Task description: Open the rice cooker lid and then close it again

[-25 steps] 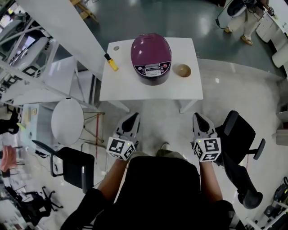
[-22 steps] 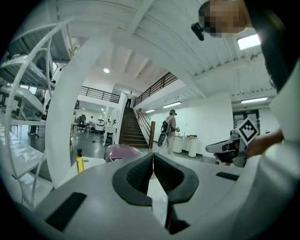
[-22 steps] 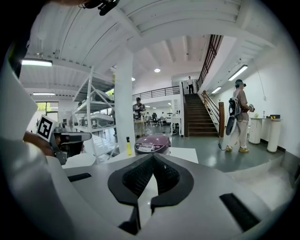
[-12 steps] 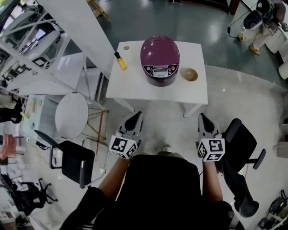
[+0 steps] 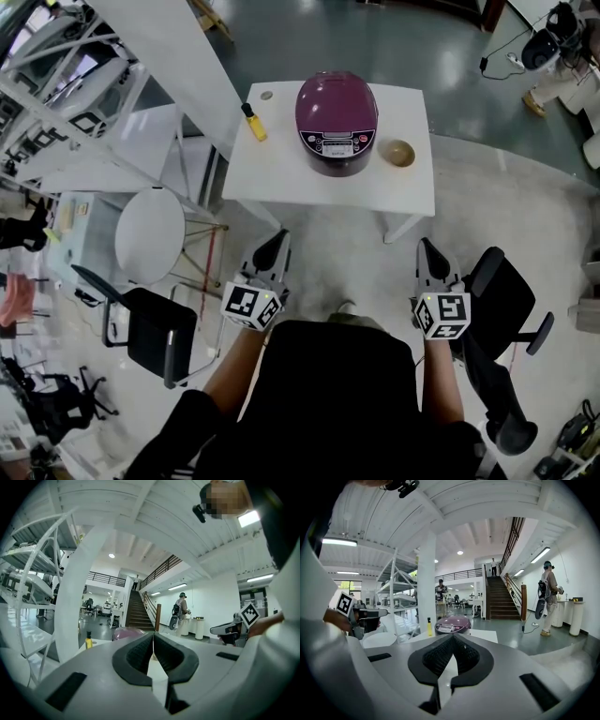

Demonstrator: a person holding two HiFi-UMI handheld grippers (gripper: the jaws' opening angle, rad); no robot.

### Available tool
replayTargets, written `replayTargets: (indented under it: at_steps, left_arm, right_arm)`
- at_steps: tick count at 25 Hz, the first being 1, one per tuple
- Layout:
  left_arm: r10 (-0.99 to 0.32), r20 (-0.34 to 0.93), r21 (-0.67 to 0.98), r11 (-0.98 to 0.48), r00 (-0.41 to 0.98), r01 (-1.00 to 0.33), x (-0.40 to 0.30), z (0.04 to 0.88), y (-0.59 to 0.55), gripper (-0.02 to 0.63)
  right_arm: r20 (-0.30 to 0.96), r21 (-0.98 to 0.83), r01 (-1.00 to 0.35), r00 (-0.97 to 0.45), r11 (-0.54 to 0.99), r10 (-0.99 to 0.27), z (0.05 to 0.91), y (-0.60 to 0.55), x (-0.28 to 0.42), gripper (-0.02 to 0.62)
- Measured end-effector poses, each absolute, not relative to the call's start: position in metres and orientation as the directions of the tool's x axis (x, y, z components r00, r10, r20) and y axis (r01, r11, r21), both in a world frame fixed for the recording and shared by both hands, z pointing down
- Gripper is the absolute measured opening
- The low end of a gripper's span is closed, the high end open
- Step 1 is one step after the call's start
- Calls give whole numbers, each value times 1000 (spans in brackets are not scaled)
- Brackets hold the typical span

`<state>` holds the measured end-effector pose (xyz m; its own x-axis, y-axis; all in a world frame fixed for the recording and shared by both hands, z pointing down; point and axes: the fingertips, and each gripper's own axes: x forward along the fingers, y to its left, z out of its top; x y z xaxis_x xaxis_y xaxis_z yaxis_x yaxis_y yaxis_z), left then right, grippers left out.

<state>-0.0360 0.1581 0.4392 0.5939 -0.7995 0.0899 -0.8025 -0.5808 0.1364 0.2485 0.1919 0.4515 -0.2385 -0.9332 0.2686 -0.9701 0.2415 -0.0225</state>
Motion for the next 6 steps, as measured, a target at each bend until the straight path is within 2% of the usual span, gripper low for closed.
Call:
replayTargets:
  at_steps: [6]
  left_arm:
    - [-799,93,143,-580,594,-802,-41,440,157,5]
  right_arm:
    - [284,-11,-972,-227,233,-932,455,193,250,0]
